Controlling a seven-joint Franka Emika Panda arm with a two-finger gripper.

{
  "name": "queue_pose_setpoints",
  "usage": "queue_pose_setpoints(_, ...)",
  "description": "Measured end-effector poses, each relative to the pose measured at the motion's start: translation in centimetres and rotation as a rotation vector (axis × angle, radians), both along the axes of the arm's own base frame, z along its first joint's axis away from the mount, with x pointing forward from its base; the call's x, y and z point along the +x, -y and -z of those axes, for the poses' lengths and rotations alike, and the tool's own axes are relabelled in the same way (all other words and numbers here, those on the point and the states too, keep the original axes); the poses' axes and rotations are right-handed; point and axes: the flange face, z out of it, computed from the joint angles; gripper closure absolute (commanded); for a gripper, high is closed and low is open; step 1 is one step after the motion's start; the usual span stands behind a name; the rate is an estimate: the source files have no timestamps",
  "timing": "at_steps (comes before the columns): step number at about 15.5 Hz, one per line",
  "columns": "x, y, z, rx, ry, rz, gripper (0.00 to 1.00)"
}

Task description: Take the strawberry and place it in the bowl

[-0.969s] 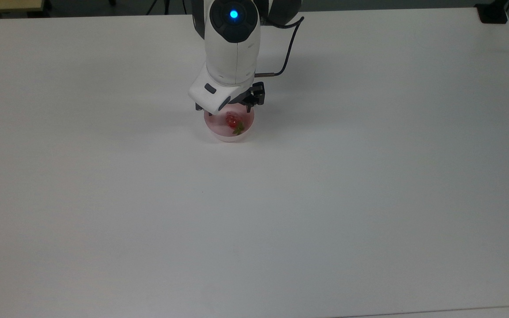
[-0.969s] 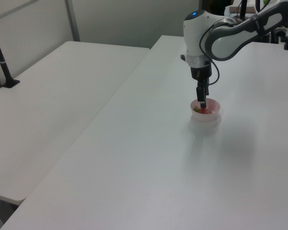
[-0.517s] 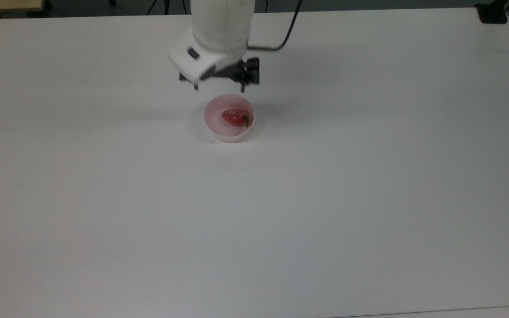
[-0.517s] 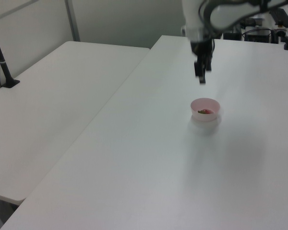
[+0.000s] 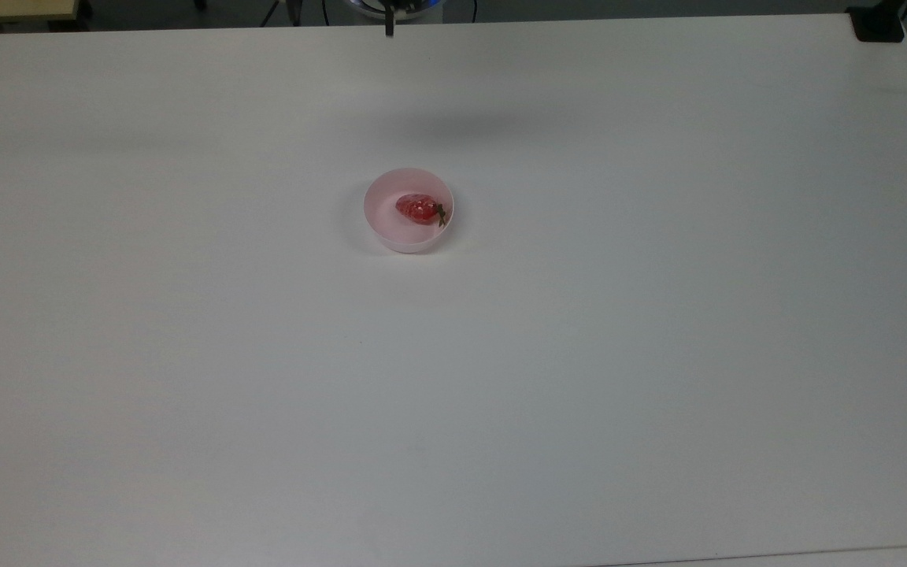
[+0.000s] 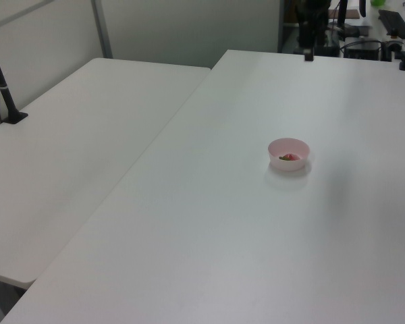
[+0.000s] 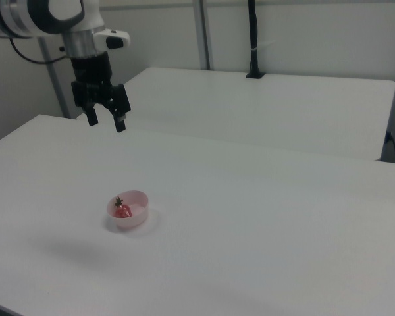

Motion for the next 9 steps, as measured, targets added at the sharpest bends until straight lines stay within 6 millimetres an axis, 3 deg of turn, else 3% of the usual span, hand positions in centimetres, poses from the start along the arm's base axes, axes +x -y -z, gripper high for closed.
queue_pose_setpoints(4,-1.3,2.5,-1.6,0.052,0.009,0.056,0.00)
queue_pose_setpoints(9,-0.2,4.1,-2.2,0.057,0.093,-0.044,0.00)
